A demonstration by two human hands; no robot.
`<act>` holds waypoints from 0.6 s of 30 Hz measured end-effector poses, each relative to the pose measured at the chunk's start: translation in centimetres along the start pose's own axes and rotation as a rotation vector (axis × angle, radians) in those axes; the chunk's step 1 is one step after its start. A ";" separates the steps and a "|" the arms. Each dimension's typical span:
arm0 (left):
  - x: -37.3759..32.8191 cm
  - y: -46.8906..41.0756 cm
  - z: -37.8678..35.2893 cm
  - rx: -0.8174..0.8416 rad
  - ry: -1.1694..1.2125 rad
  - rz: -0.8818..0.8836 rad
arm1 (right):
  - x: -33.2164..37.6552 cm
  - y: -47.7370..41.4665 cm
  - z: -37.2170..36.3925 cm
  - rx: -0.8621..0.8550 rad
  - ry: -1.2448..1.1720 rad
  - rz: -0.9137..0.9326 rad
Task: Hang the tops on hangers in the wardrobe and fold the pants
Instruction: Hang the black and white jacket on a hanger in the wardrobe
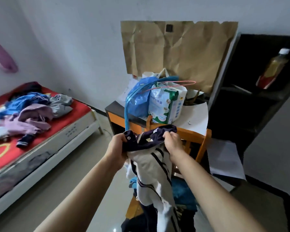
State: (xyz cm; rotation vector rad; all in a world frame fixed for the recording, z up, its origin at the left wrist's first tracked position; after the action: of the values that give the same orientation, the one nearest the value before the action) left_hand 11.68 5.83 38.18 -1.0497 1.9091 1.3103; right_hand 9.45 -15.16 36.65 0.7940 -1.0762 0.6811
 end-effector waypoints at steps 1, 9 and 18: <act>0.7 0.5 2.2 -0.098 -0.053 0.003 | 0.8 0.4 -0.6 0.022 -0.036 0.047; 2.5 9.6 16.7 -0.494 -0.418 -0.006 | 4.5 10.2 -12.2 0.749 -0.086 0.209; 3.1 20.0 29.4 -0.586 -0.762 0.083 | 11.7 25.5 -25.7 1.184 -0.167 0.228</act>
State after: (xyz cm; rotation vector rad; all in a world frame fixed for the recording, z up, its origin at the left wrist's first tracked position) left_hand -5.99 36.70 35.08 -0.5670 1.0262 2.0168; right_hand 5.47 21.32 46.66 1.7665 -0.8516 1.5073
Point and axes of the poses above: each hand's wrist, its own y-axis away from the middle knuckle, its own z-axis out of the back of the hand, x = y × z, the point moved 7 cm from there along -y, towards the middle knuckle, and after that the axes turned 2 degrees about -y, right-handed, at the moved point
